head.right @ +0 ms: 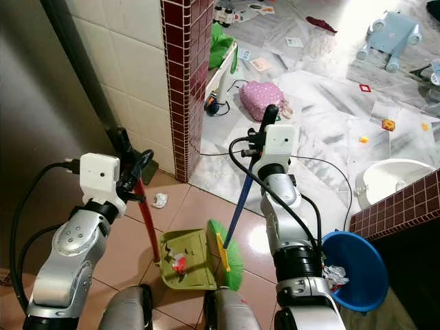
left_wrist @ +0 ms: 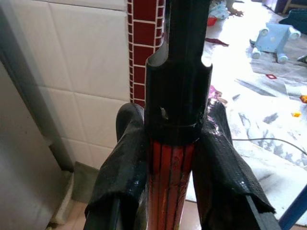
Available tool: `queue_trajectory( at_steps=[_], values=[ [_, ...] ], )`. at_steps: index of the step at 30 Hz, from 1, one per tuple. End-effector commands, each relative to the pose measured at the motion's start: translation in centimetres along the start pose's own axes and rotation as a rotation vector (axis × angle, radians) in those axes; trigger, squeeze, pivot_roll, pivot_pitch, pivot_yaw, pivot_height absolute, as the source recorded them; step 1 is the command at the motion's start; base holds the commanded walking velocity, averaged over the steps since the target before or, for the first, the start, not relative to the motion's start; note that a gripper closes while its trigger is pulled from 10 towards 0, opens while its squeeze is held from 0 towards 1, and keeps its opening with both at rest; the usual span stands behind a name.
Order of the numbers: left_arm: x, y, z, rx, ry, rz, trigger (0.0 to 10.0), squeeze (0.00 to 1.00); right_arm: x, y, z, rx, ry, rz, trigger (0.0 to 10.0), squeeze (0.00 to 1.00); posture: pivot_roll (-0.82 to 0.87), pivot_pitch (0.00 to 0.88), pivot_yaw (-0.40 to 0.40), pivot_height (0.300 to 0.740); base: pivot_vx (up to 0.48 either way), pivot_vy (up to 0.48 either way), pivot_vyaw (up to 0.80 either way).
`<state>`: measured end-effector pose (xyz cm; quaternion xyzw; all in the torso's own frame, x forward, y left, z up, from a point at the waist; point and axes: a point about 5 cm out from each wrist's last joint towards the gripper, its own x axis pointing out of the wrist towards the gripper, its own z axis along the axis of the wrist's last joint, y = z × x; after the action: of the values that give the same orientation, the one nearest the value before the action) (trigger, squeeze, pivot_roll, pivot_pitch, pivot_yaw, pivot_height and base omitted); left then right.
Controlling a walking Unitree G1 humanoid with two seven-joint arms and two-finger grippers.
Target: Sweep floor
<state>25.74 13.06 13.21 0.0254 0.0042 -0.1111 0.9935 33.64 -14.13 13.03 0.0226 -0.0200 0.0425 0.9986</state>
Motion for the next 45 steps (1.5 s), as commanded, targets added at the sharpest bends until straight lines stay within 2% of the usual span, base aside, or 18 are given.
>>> queue_trajectory(
  at_steps=[1,35,45],
  values=[
    [-0.07,-0.37,1.16,0.001,-0.057,-0.022,10.0,0.00,-0.15,-1.02,-0.42,-0.013,0.027,-0.033,10.0,0.00,0.01,0.159,-0.073,0.740,-0.262,0.000,0.00],
    [0.22,-0.56,1.32,-0.004,-0.057,-0.052,10.0,0.00,-0.06,-1.16,-0.41,-0.028,0.025,-0.043,10.0,0.00,0.01,0.156,-0.066,0.740,-0.287,0.000,0.00],
    [0.40,-0.21,1.55,-0.023,-0.067,-0.040,10.0,0.00,0.01,-1.21,-0.48,-0.034,0.028,-0.043,10.0,0.00,0.01,0.156,-0.070,0.740,0.000,0.000,-0.10]
  ],
)
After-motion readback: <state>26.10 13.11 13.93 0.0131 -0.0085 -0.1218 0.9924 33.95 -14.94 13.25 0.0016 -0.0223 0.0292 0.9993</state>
